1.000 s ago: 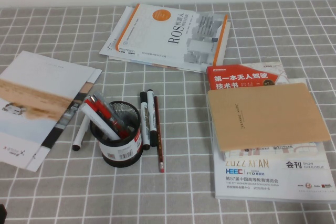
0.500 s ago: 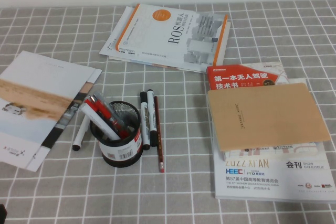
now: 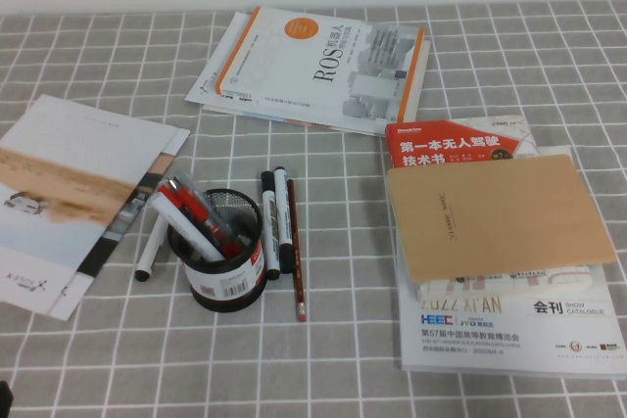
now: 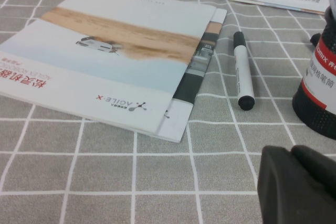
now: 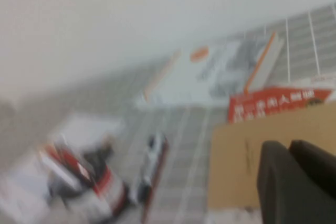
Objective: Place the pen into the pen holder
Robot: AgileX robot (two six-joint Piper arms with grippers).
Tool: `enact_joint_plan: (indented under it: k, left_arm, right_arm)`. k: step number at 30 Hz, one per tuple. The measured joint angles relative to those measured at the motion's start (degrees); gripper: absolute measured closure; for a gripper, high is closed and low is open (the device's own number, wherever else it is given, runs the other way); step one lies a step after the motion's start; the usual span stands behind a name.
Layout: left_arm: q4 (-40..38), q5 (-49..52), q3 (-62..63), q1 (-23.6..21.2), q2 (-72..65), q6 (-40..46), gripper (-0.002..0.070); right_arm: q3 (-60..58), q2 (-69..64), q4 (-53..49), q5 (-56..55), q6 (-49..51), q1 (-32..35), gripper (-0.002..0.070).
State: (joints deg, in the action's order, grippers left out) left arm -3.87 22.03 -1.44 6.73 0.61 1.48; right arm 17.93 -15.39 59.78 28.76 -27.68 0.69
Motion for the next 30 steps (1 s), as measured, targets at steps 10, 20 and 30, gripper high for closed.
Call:
enact_joint_plan:
  k: [10, 20, 30]
  left_arm:
    - [0.00, 0.00, 0.00, 0.00, 0.00, 0.00, 0.0678]
    - [0.00, 0.00, 0.00, 0.00, 0.00, 0.00, 0.0678]
    - [0.00, 0.00, 0.00, 0.00, 0.00, 0.00, 0.0678]
  right_arm:
    - [28.05, -34.32, -25.85, 27.06, 6.00, 0.00, 0.0689]
    - [45.17, -54.76, -51.46, 41.27, 28.43, -16.00, 0.0689]
    - [57.15, -72.27, -55.97, 41.56, 34.92, -29.51, 0.0689]
